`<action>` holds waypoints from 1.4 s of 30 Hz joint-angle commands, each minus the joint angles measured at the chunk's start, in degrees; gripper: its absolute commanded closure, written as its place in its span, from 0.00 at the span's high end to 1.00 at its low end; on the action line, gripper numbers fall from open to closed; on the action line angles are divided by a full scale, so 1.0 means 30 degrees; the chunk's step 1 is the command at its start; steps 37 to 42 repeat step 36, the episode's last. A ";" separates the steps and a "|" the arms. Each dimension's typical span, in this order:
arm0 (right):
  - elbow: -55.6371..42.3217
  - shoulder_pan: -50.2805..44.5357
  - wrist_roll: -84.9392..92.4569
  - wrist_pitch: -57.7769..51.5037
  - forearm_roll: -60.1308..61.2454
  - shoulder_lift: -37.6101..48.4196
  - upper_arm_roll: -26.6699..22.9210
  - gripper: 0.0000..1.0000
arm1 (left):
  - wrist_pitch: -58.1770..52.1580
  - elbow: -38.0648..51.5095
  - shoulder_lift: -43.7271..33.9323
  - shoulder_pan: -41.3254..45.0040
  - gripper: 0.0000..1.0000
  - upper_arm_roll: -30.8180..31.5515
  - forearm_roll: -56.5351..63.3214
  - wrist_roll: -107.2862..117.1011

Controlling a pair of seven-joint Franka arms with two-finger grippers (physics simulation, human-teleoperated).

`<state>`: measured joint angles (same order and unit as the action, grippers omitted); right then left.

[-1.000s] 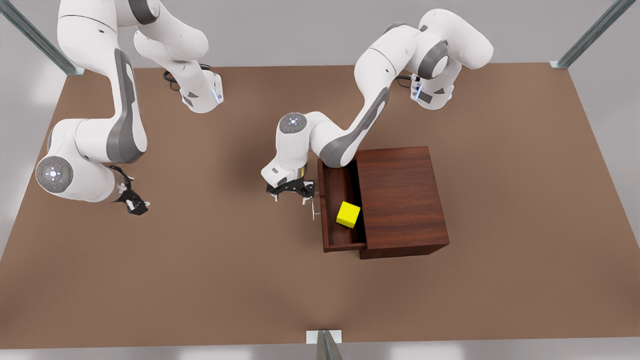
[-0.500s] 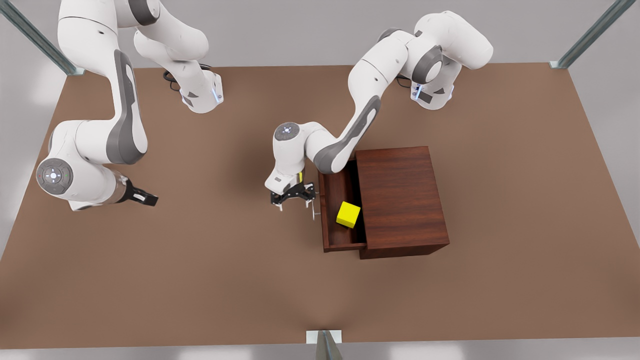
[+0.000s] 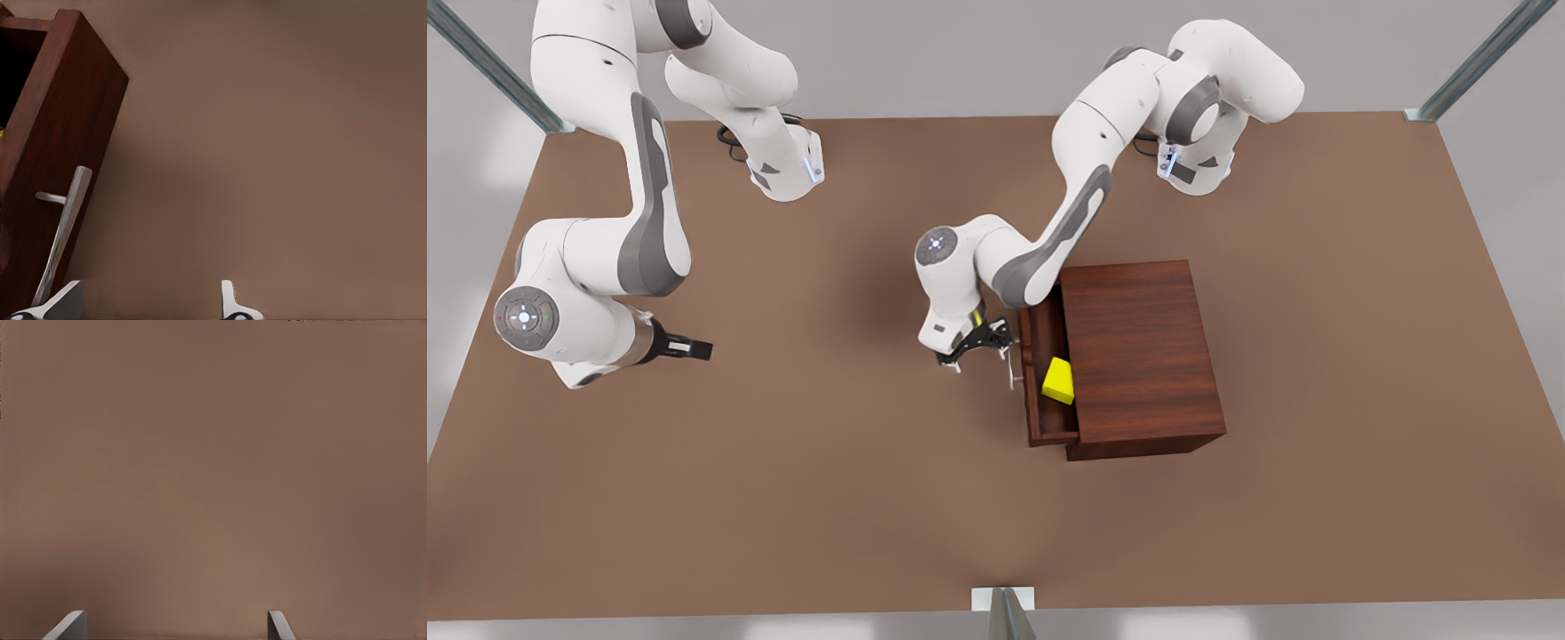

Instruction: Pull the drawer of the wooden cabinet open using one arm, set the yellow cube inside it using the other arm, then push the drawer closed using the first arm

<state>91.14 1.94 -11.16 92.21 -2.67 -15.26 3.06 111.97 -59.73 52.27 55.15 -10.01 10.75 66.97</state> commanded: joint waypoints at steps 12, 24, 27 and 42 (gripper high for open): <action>-0.0029 -0.0003 0.2871 -0.0006 0.0012 -0.0011 0.0005 1.00 | -0.2840 -0.0070 -0.0257 -0.1450 1.00 -0.0062 -0.0068 -0.3075; -0.0029 -0.0003 0.2841 -0.0006 0.0041 -0.0011 0.0005 1.00 | -0.4301 -0.0217 -0.1398 -0.1596 1.00 -0.0208 -0.0651 -0.3983; -0.0029 -0.0003 0.2841 -0.0006 0.0041 -0.0011 0.0005 1.00 | -0.9315 -0.2643 -0.8104 -0.6279 1.00 -0.0237 -0.3464 -1.5310; -0.0029 -0.0003 0.2841 -0.0006 0.0041 -0.0011 0.0005 1.00 | -0.3836 -0.7922 -1.1888 -1.1381 1.00 -0.0325 -0.4638 -2.3174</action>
